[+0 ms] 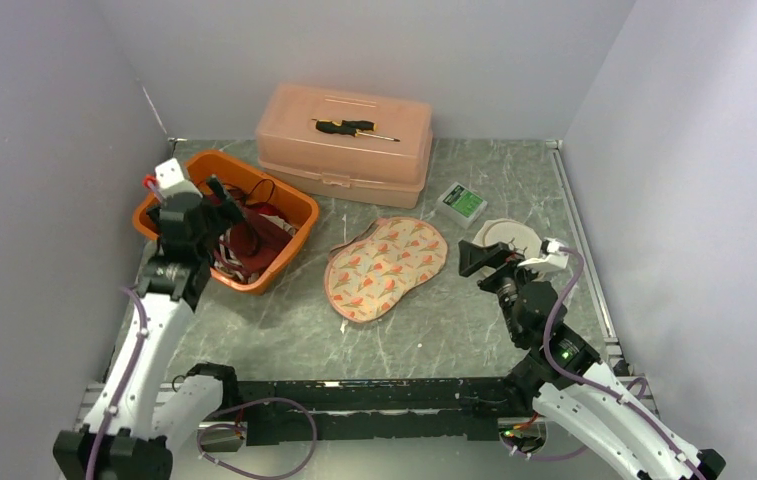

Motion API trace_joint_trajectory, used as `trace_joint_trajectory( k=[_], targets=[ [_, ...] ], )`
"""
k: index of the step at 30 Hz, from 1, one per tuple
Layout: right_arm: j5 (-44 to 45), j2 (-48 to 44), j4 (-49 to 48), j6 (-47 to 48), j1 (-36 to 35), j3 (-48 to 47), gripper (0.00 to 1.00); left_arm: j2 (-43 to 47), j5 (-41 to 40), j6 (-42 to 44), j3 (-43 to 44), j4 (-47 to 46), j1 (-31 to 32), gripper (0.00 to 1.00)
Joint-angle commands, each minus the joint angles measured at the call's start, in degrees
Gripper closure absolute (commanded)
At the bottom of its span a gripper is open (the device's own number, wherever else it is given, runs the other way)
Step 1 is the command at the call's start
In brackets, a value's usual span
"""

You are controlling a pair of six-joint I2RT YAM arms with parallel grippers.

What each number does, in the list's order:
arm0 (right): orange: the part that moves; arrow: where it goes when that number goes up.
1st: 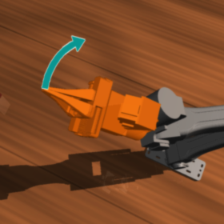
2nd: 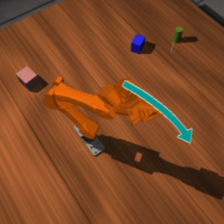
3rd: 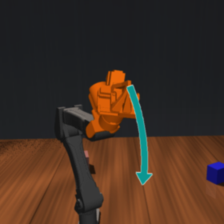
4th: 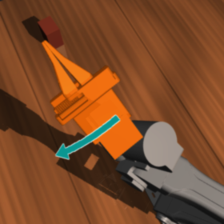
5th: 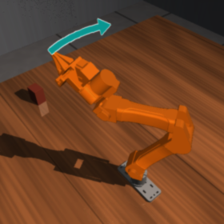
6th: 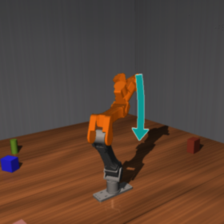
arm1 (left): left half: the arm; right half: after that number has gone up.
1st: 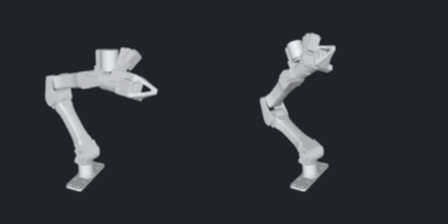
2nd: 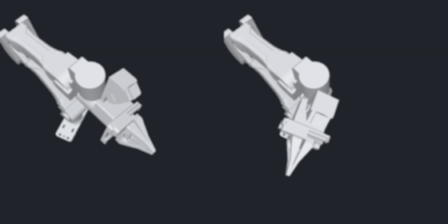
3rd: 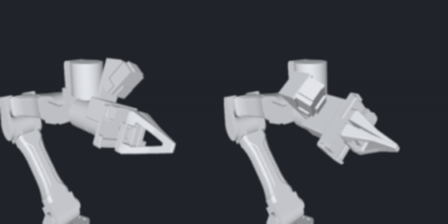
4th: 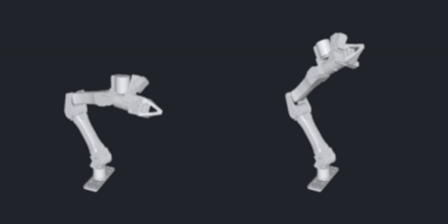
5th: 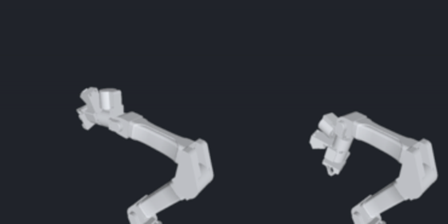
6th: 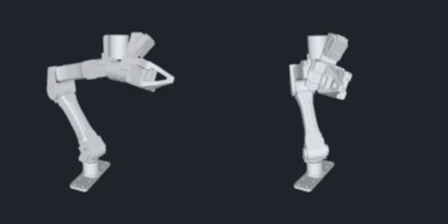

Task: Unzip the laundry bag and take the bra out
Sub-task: Reset both arms

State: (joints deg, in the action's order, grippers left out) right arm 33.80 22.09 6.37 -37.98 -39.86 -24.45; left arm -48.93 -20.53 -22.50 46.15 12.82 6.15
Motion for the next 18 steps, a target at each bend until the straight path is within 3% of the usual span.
trace_joint_trajectory(
  k=[1, 3, 8, 12, 18],
  targets=[
    [-2.8, 0.6, 1.7, 0.6, -0.1, -3.4, 0.0, -5.9, 0.6, -18.3, 9.7, 30.7, -5.0, 0.05],
    [-4.2, 1.7, 4.7, -0.1, -0.1, -5.8, 0.0, -4.7, 11.1, -22.5, 9.0, 31.2, -10.7, 0.05],
    [-6.6, 3.5, 10.5, 0.8, 0.0, -10.5, 0.0, -5.6, 25.0, -28.6, 7.8, 34.4, -20.5, 0.06],
    [-8.3, 3.4, 11.8, 4.7, 0.0, -12.3, 0.0, -2.3, 26.9, -32.1, 5.4, 35.7, -22.0, 0.14],
    [-11.0, 3.2, 9.4, 5.2, 0.0, -10.6, 0.0, -5.4, 25.5, -30.5, 3.1, 38.3, -23.5, 0.16]
  ],
)
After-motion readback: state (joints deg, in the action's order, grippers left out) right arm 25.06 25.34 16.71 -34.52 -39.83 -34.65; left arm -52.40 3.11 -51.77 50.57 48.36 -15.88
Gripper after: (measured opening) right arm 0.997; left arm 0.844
